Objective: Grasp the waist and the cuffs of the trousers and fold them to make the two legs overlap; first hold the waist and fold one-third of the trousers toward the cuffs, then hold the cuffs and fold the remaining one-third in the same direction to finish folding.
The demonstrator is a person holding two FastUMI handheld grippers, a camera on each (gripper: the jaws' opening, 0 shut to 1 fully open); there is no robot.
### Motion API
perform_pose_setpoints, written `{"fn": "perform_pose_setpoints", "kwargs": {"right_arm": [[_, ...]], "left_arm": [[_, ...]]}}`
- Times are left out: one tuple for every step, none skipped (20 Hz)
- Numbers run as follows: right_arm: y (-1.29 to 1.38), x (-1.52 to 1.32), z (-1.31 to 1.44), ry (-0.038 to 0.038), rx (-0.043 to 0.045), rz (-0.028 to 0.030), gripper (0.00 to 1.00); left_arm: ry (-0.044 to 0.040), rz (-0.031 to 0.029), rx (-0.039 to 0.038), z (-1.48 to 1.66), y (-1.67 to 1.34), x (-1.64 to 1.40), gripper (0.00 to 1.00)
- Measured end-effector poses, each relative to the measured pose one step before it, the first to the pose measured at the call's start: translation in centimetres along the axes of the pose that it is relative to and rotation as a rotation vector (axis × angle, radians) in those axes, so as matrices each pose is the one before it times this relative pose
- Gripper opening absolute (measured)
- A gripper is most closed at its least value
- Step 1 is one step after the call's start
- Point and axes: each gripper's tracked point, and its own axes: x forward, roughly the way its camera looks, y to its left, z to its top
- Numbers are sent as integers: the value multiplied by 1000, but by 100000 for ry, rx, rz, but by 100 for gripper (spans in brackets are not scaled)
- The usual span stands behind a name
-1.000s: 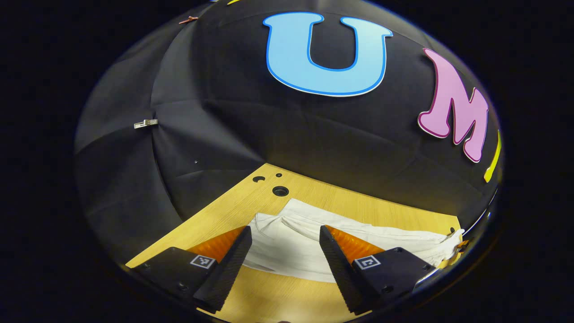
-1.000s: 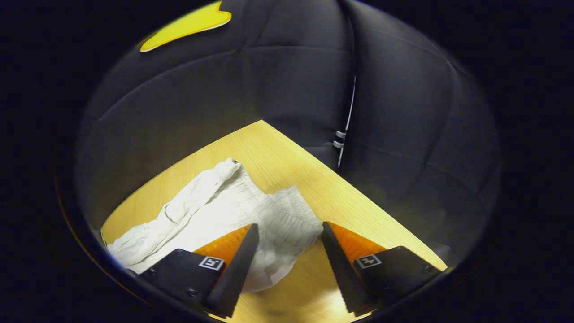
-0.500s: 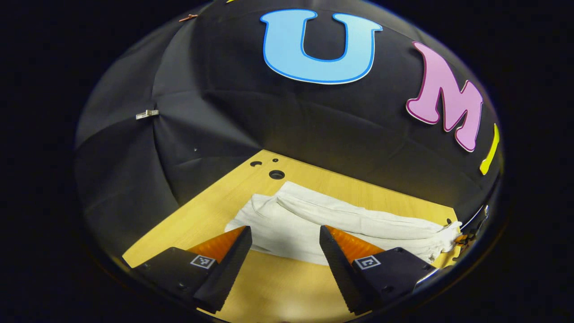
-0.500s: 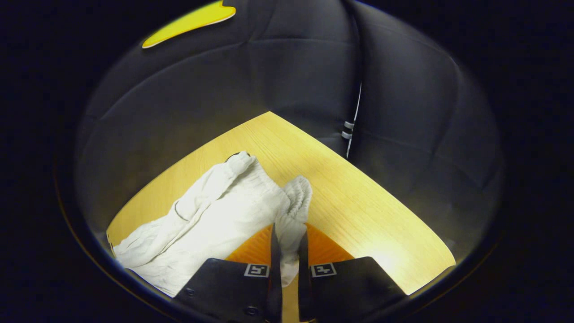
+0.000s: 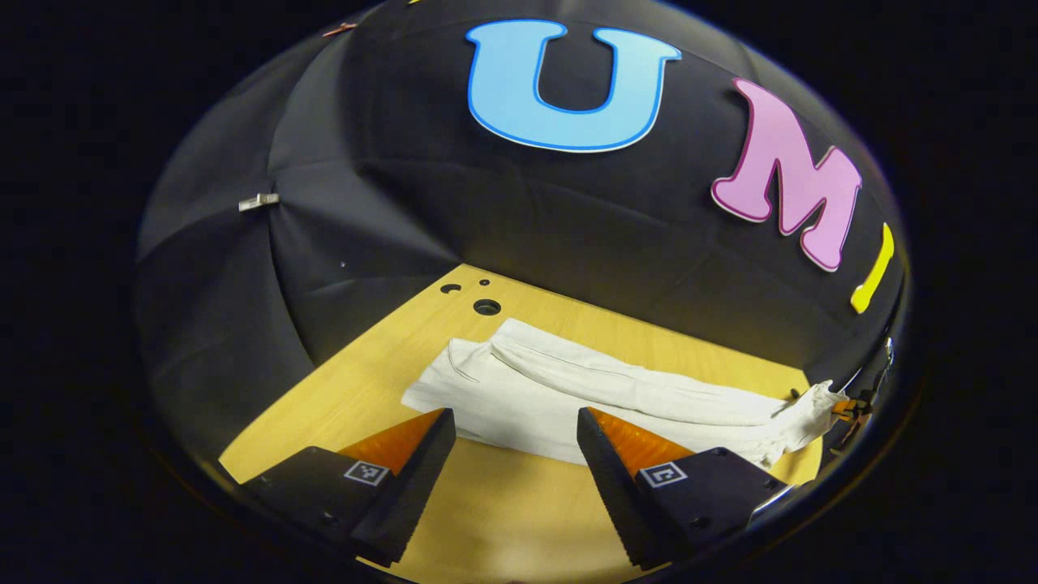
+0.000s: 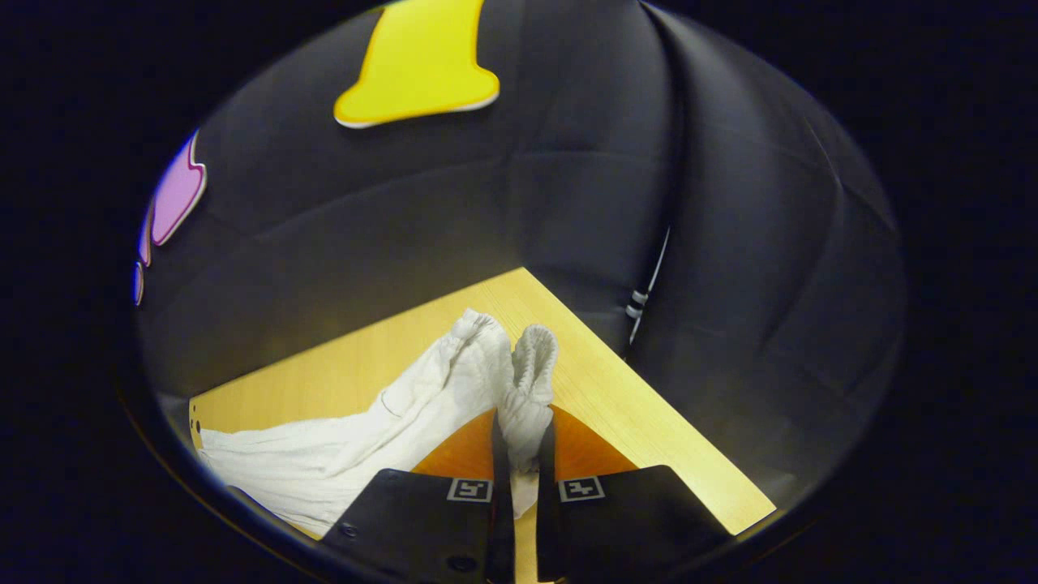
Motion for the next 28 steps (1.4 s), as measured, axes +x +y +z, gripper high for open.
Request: {"fn": "perform_pose_setpoints", "kwargs": {"right_arm": [[1189, -980, 1164, -2335, -473, 1508, 14], [1254, -776, 946, -1948, -640, 1878, 14], [1154, -600, 533, -988, -675, 1151, 14], [1225, -946, 444, -810, 310, 1269, 15], [1578, -772, 205, -639, 1439, 924, 14], [1297, -764, 101, -449, 1930, 1046, 15], [1718, -1015, -33, -90, 1600, 1539, 14], [1588, -666, -194, -39, 1216, 2029, 14], [2048, -424, -365, -285, 842, 2743, 15], [1916, -268, -426, -618, 378, 2899, 15], [1672, -270, -687, -239, 386, 2513, 15], [1607, -233, -764, 452, 599, 1916, 14], [1701, -145, -1105, 1402, 1131, 1741, 14], [1212, -76, -843, 1197, 801, 1395, 14], [1270, 114, -1111, 1264, 168, 1395, 14], [1049, 143, -1091, 1250, -363, 1394, 14], [1251, 241, -1428, 1369, -801, 1371, 14], [930, 126, -1207, 995, -763, 928, 14], [733, 418, -1034, 1258, -922, 813, 15], [819, 333, -1258, 1494, -468, 738, 15], [723, 462, -1327, 1946, -230, 940, 14], [610, 380, -1390, 2111, -192, 710, 15], [433, 324, -1310, 1805, -427, 363, 15], [467, 401, -1238, 1511, -884, 451, 14], [602, 357, -1098, 1366, -1007, 337, 15], [399, 361, -929, 1168, -946, 232, 15], [213, 441, -897, 1225, -767, -27, 15], [89, 318, -892, 1553, -642, -439, 15]], "left_arm": [[688, -698, -604, -96, 184, -201, 96], [389, -763, -677, -91, 150, -151, 96], [74, -1406, -1025, 35, 83, -116, 96], [157, -1635, -1081, 60, 43, -5, 96], [-250, -1181, -859, 82, 256, 107, 96], [-468, -658, -793, 97, 479, 215, 96], [-45, -91, -1124, 33, 530, 213, 96], [-189, -47, -1820, -102, 737, 158, 96], [-615, -813, -2426, 123, 438, 39, 96], [-351, -724, -2491, -62, 509, 116, 96], [391, 273, -2134, -134, 794, 52, 96], [657, 1959, -689, -385, 1271, 93, 96], [-151, 2435, 1572, -196, 1342, 3, 96], [-152, 2267, 2864, -231, 1275, -160, 96], [301, 1164, 1902, -242, 933, 100, 96], [480, 637, 1339, -450, 708, 36, 96], [451, 424, 337, -339, 702, 85, 96], [398, 73, -272, -394, 557, 188, 96], [477, 433, -495, -270, 598, 190, 96], [254, 484, -753, -281, 618, 152, 96], [-34, 463, -682, -66, 457, 203, 96], [-529, 23, -714, 15, 349, 284, 96], [-693, -821, -711, 200, 87, 354, 96], [-520, -723, -646, 65, -67, 545, 92], [-484, -349, -583, 179, 38, 531, 96], [-313, -424, -419, 101, 27, 594, 96], [-676, -328, -406, 260, -62, 684, 96], [-784, -578, -458, 392, -111, 692, 96]]}}
